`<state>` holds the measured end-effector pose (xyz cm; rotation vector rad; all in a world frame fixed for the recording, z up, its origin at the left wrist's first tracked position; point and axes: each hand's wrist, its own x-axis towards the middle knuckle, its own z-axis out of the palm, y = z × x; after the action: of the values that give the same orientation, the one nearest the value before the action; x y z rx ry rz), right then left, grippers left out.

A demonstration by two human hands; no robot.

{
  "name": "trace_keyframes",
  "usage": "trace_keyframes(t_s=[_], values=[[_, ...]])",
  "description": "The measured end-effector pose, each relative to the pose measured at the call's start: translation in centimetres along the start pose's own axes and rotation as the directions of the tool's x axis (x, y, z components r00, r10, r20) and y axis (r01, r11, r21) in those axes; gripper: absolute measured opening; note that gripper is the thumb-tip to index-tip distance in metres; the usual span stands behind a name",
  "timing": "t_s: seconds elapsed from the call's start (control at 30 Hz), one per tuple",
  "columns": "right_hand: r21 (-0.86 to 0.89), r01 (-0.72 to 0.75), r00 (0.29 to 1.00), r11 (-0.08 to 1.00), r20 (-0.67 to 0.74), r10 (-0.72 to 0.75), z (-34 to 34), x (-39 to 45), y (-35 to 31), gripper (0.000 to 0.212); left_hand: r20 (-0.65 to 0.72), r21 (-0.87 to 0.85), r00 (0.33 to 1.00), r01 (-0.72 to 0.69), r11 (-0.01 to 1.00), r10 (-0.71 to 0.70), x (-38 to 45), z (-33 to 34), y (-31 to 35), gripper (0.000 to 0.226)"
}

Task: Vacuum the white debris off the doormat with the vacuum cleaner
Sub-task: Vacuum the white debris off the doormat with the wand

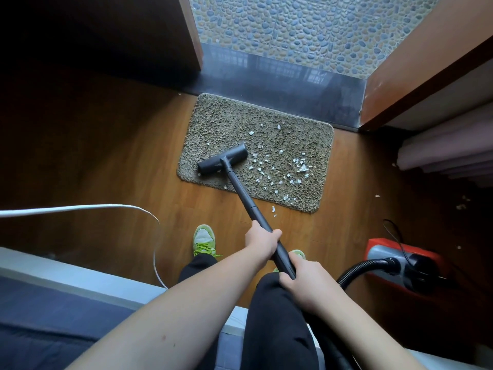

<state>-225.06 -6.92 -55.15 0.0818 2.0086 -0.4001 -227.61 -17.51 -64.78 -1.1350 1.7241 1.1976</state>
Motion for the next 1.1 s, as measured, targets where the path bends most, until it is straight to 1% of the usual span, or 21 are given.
trace_keyframes(t_s=[0.13,0.2,0.27,0.4,0.53,0.63,0.83,1.1], values=[[0.025,-0.002,1.0,1.0,0.004,0.002,0.5,-1.0,1.2,0.014,0.011,0.028,1.0,0.008,1.0,-0.009,-0.7,0.9,-0.9,0.044],[0.051,-0.004,1.0,0.999,0.005,0.004,0.9,-1.5,1.8,0.023,0.021,0.028,1.0,0.019,0.999,-0.019,-1.2,1.3,-1.3,0.042],[0.057,-0.006,1.0,0.998,0.01,0.005,1.3,-2.0,2.2,0.031,0.033,0.033,0.999,0.023,0.999,-0.024,-1.7,1.6,-1.8,0.044],[0.075,-0.005,1.0,0.997,0.003,0.005,1.9,-2.3,2.6,0.036,0.03,0.054,0.999,0.018,0.998,-0.02,-1.8,1.8,-2.5,0.05],[0.07,0.001,1.0,0.998,0.001,-0.001,2.1,-1.9,2.4,0.026,0.025,0.049,1.0,0.014,0.999,-0.015,-1.4,1.6,-2.3,0.052],[0.062,0.006,1.0,0.998,-0.007,-0.005,1.8,-1.3,1.9,0.02,0.01,0.036,1.0,0.001,0.999,-0.002,-1.0,1.2,-2.0,0.046],[0.029,0.007,1.0,1.0,-0.018,-0.006,1.2,0.1,0.6,0.024,-0.033,0.015,0.999,-0.014,1.0,0.014,0.1,0.5,-1.0,0.03],[0.04,0.016,1.0,0.999,-0.021,-0.016,1.3,0.7,0.7,0.022,-0.044,-0.02,0.999,-0.006,1.0,0.005,0.3,0.5,-0.7,0.031]])
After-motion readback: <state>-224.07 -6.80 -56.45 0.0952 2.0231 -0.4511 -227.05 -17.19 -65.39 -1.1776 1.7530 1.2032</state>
